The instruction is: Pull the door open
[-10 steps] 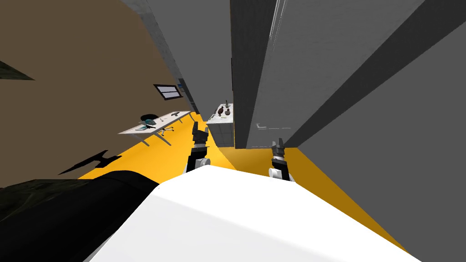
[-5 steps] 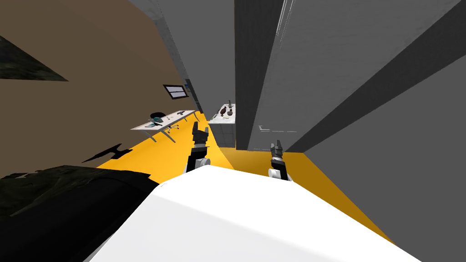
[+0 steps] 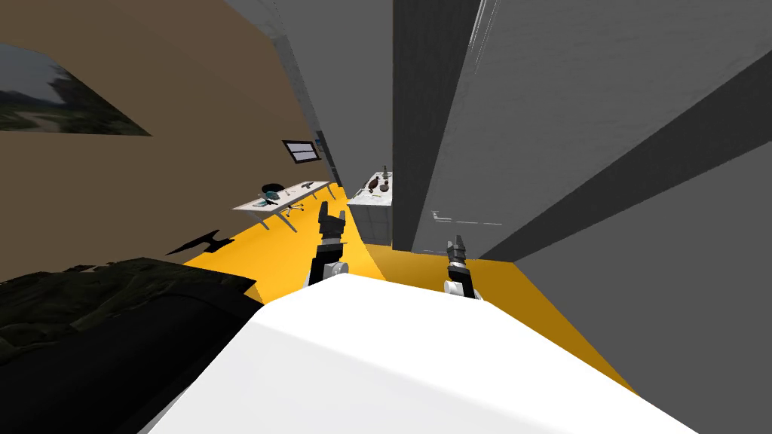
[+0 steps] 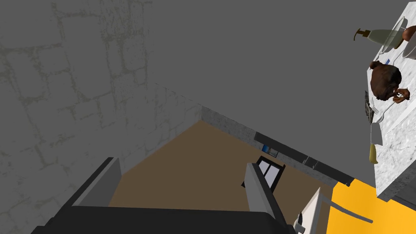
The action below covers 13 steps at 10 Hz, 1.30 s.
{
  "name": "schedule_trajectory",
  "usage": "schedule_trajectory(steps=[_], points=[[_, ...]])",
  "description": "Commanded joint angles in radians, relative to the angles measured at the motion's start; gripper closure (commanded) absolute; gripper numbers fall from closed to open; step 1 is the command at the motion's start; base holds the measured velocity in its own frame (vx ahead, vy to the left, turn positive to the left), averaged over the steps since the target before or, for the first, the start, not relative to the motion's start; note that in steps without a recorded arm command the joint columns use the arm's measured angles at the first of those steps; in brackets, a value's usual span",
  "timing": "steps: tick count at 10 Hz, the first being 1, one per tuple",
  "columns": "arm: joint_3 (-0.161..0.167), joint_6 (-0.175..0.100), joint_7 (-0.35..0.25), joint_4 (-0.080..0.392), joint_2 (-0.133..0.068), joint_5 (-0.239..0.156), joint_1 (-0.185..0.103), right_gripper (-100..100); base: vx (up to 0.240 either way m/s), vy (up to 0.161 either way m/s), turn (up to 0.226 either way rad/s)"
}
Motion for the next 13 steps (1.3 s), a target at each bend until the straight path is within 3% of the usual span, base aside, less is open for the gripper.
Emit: schedule_trajectory(steps=[1, 7, 13], points=[[-0.002, -0.006, -0.004, 0.050, -0.002, -0.004, -0.023, -100, 0.077, -0.073, 0.098], [-0.006, -0.021, -0.020, 0.211, -0.012, -0.017, -0.078, -100, 0.067, -0.074, 0.115], [-0.009, -0.034, -0.034, 0.343, -0.019, -0.028, -0.125, -100, 0.057, -0.065, 0.099]])
